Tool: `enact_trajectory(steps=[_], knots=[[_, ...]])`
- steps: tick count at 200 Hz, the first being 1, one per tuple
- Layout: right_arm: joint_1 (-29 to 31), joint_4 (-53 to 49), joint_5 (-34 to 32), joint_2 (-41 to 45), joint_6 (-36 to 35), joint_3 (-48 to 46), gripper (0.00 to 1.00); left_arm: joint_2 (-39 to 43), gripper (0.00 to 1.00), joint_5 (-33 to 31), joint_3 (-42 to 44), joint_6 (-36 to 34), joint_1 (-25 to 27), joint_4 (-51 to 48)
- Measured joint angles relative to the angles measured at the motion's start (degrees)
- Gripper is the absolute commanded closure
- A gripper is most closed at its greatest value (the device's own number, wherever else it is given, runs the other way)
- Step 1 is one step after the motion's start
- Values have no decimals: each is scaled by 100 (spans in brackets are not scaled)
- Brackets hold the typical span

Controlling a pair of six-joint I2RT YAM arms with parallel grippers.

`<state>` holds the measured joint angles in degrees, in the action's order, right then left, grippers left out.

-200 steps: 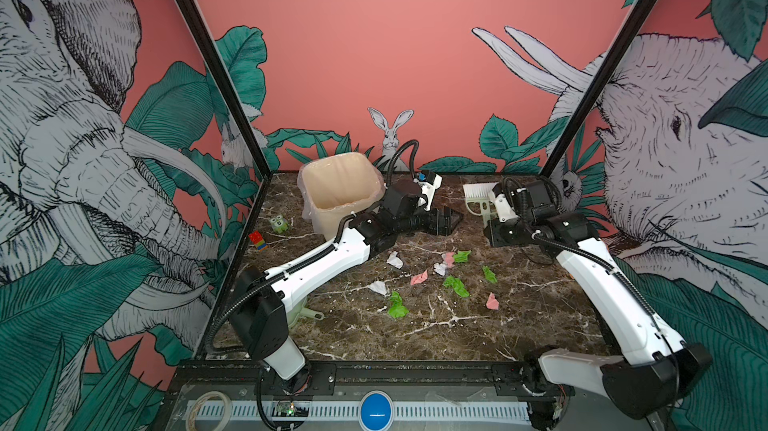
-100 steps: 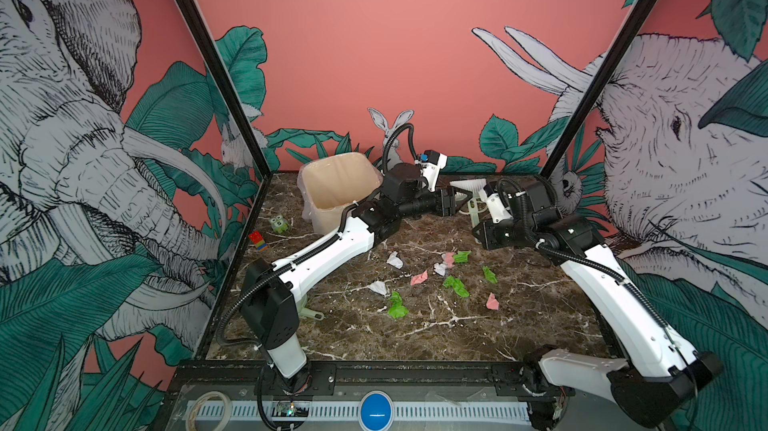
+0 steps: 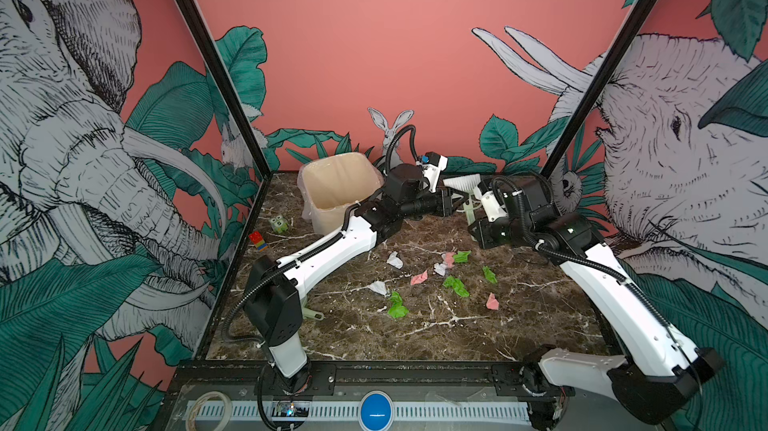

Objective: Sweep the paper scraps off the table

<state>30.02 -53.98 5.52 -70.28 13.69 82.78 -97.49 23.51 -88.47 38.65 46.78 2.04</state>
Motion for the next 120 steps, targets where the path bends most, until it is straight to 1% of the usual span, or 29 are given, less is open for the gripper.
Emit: enact_trajectory(steps=[14,17,24,36,39,41,47,64,73,84,100,110,120], knots=[[0,0,-59,-4,-24,-2,100,0,98,-2,0,79,0,17],[0,-4,-66,-4,-26,-2,97,0,100,24,0,138,0,35],[0,-4,-90,-4,-37,-9,91,0,100,28,-11,142,0,96],[0,4,-149,13,-48,-11,77,0,100,7,-33,214,7,149],[-2,9,-160,24,-55,-11,76,0,100,4,-33,234,11,162],[-4,7,-168,33,-66,-11,71,0,100,4,-33,240,11,166],[-31,20,-181,72,-83,-13,65,0,100,9,-33,275,11,197],[-197,120,-68,247,-98,-39,48,0,100,-68,-33,326,9,330],[-358,229,57,387,-70,-103,37,0,100,-133,-33,337,4,426],[-654,487,308,656,7,-304,29,0,100,-214,-33,350,-4,590],[-1165,909,828,1058,247,-684,22,-7,100,-339,-33,439,-55,942],[-1530,1266,1261,1300,518,-986,20,-46,100,-372,-68,566,-98,1274],[-1762,1580,1609,1429,752,-1202,18,-149,100,-382,-151,739,-157,1574]])
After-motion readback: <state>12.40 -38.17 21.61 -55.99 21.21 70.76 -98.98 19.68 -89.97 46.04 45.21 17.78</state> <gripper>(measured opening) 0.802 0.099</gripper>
